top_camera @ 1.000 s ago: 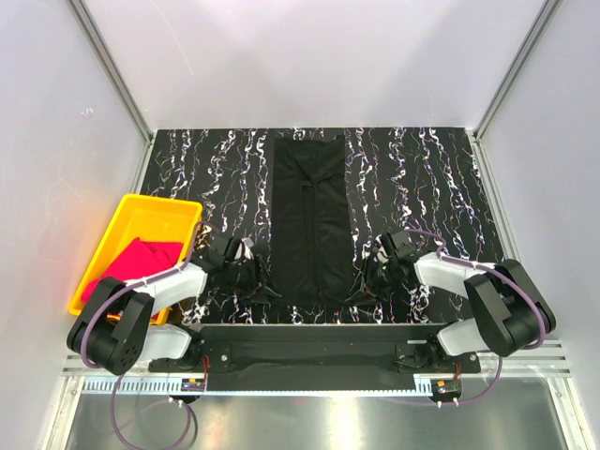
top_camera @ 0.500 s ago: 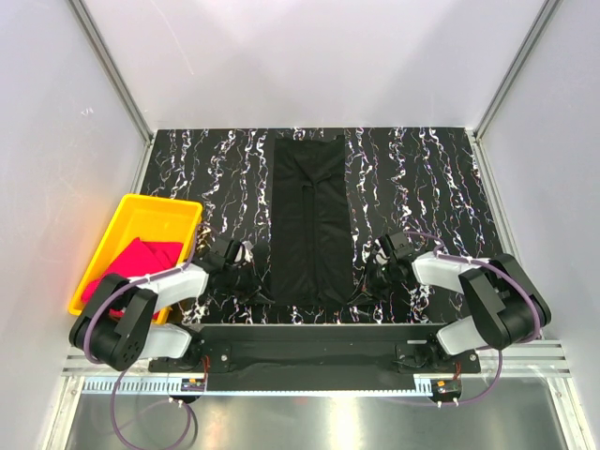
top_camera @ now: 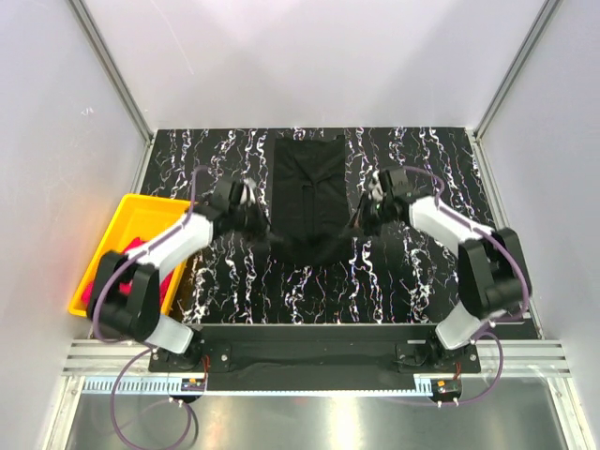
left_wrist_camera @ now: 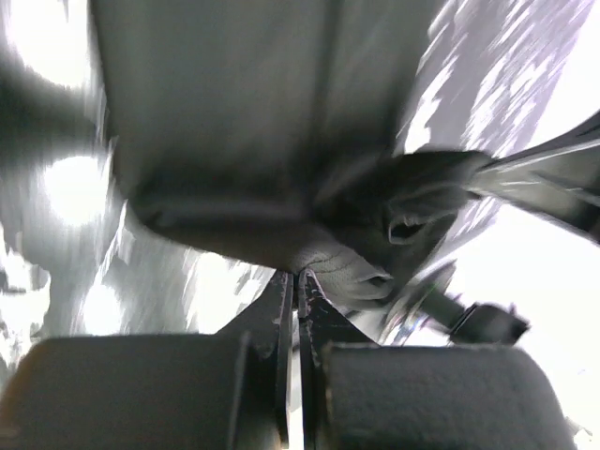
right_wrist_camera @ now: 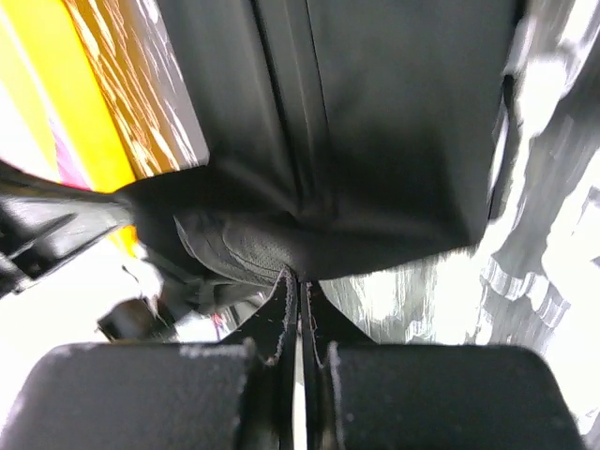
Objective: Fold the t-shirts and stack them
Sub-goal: Fold the tshirt
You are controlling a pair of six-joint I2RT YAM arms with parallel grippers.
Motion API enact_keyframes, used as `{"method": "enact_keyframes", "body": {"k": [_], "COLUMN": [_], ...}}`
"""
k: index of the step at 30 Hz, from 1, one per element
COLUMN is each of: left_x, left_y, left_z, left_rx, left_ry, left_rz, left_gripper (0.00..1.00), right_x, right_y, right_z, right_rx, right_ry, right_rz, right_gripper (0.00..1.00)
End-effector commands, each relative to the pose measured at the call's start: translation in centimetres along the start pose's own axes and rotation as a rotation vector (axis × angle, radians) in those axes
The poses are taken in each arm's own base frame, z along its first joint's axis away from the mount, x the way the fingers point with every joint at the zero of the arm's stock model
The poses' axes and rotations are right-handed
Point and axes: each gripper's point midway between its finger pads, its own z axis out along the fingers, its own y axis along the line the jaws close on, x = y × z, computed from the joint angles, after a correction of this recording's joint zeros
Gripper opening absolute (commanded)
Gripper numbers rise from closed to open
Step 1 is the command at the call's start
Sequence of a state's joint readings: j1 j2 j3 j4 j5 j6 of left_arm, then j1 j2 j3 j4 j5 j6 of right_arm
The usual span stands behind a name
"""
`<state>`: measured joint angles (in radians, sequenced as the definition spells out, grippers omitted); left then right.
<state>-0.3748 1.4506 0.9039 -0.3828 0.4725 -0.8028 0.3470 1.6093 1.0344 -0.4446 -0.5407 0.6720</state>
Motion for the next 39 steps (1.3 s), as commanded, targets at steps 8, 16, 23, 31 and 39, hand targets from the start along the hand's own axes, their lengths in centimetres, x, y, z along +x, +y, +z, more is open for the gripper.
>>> {"method": "enact_keyframes", "body": {"k": [8, 16, 23, 31, 39], "left_x": [-14.6, -18.8, -21.2, -21.7, -24.8], "left_y": [-3.6, -1.1, -0.3, 0.4, 1.2], "left_z": [4.0, 6.1, 6.2, 7.6, 8.4], "left_rx": [0.087, 0.089, 0.092, 0.108, 0.051], "left_ry": [-0.044, -0.039, -0.069, -0.041, -0.114], "left_rz": [-0.027, -0.120, -0.141, -0.165, -0.017], "left_gripper": [0.00, 0.00, 0.00, 0.01, 0.21], "right_x": [-13.9, -18.4, -19.7, -20.9, -25.8], "right_y": [0.4, 1.5, 1.3, 0.1, -0.9], "right_z": [1.7, 3.8, 4.5, 5.7, 7.3], "right_rx": [-0.034, -0.089, -0.096, -0.084, -0.114], "right_ry": [0.008, 0.020, 0.023, 0.020, -0.054], "right_rz": [0.029, 0.064, 0.071, 0.088, 0.105], "right_gripper": [0.00, 0.00, 0.00, 0.00, 0.27]}}
